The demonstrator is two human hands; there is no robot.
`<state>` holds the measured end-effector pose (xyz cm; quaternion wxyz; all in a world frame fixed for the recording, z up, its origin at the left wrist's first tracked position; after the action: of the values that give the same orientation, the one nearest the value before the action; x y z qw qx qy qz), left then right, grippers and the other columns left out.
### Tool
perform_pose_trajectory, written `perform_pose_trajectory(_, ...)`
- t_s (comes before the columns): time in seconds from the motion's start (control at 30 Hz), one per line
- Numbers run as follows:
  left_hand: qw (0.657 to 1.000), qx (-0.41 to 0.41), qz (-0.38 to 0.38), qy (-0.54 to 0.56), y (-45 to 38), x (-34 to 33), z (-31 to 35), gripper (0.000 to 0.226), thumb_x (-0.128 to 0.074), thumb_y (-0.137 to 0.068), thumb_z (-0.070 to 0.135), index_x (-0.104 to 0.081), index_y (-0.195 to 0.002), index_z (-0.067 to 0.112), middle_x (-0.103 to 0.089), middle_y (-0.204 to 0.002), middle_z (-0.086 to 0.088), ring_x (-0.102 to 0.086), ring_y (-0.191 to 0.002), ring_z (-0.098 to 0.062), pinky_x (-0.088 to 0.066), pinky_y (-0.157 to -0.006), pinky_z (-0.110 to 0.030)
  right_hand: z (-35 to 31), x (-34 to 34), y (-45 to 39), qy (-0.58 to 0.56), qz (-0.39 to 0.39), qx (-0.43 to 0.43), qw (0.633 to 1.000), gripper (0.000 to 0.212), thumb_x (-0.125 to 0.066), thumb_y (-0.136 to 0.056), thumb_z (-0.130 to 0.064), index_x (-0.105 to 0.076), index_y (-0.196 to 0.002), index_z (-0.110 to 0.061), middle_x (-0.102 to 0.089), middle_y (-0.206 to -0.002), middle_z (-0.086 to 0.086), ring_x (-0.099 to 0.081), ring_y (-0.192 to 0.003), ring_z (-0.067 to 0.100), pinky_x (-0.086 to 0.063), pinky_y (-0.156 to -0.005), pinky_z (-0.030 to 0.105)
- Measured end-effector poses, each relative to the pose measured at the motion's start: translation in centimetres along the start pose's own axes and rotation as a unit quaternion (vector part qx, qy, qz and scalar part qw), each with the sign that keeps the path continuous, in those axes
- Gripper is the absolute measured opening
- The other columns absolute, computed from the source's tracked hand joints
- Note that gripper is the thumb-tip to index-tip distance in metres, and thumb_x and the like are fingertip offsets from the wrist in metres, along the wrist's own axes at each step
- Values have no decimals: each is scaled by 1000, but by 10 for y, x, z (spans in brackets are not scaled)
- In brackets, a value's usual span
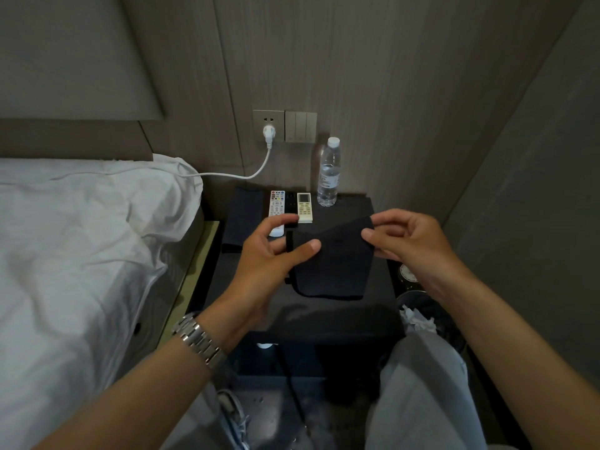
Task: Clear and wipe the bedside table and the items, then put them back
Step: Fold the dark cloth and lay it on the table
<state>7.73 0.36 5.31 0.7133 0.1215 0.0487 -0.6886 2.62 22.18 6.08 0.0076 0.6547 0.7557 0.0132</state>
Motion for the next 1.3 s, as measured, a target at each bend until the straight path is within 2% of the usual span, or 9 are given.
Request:
perform_pose_trajectory(0.13,990,-66,-55,-111,-2,5,12,43,-76,-82,2,-66,-121,19,-75,-110,-2,-71,-102,-14,-56,-79,-21,-15,4,1,36,-66,82,994,54,-77,-77,5,-65,-123,-20,-71,-96,12,-69,-87,16,-57,-83,26)
perform_pose_trajectory(0.23,956,-141,-30,-255,1,9,18,41,-82,-78,8,-71,-116,22,-76,-101,3,-73,-93,-10,-57,-80,-21,-21,2,4,71,-89,122,986,65,-78,-70,13,-66,-124,-19,-67,-96,5,-66,-90,15,-55,-89,25)
perform_pose_trajectory(0.43,892,-242,43,-378,7,8,22,31,-82,-79,15,-75,-107,23,-73,-94,11,-69,-85,1,-53,-78,-12,-27,-4,2,315,-40,258,912,31,-82,-76,-2,-76,-102,-18,-64,-88,-4,-64,-80,11,-52,-77,23)
perform_pose_trajectory(0.67,849,-234,11,-474,0,6,16,9,-69,-91,20,-67,-98,24,-48,-83,15,-51,-78,5,-36,-71,-4,-17,-6,0,267,-58,179,945,15,-66,-91,-3,-67,-97,-16,-65,-99,-1,-64,-90,6,-49,-80,14)
perform_pose_trajectory(0.8,903,-180,-48,-388,-1,2,14,8,-57,-99,28,-62,-101,23,-50,-99,1,-52,-90,-9,-44,-83,-19,-5,-10,1,150,-126,81,977,9,-51,-102,-12,-57,-98,-17,-66,-83,-4,-61,-80,5,-47,-73,19)
perform_pose_trajectory(0.97,990,-13,-107,-95,-6,-8,-1,26,-48,-103,29,-60,-113,8,-66,-104,-7,-64,-96,-17,-51,-86,-34,4,-11,2,17,-92,5,996,13,-48,-104,-24,-57,-100,-16,-68,-85,2,-63,-80,12,-50,-62,20)
perform_pose_trajectory(1.03,993,63,-96,5,-8,-12,-13,31,-52,-101,33,-59,-122,11,-68,-113,-9,-67,-98,-22,-52,-79,-36,10,-11,-1,-9,-78,-21,997,13,-48,-104,-25,-59,-101,-18,-71,-87,-1,-67,-80,9,-53,-62,20)
perform_pose_trajectory(1.13,980,126,-89,123,-14,-15,-29,50,-69,-91,22,-52,-136,10,-67,-126,-13,-63,-118,-30,-57,-91,-37,24,-8,-5,-62,-20,-66,996,13,-51,-103,-21,-61,-98,-16,-72,-87,-1,-69,-75,6,-53,-60,17)
perform_pose_trajectory(1.3,971,185,-18,150,-34,-18,-53,63,-67,-84,-9,-43,-139,9,-72,-113,-16,-71,-101,-28,-62,-73,-32,49,7,-12,-145,8,-144,979,32,-62,-95,-13,-62,-127,-12,-72,-118,10,-71,-101,17,-56,-77,27)
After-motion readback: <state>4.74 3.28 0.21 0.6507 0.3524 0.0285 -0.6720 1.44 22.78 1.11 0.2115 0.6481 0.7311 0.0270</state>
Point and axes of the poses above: each hand's wrist, its own y-axis away from the middle knuckle, its own x-axis out of the back of the hand, z = x × y, the point moved 4 cm from there along -y, towards the middle knuckle
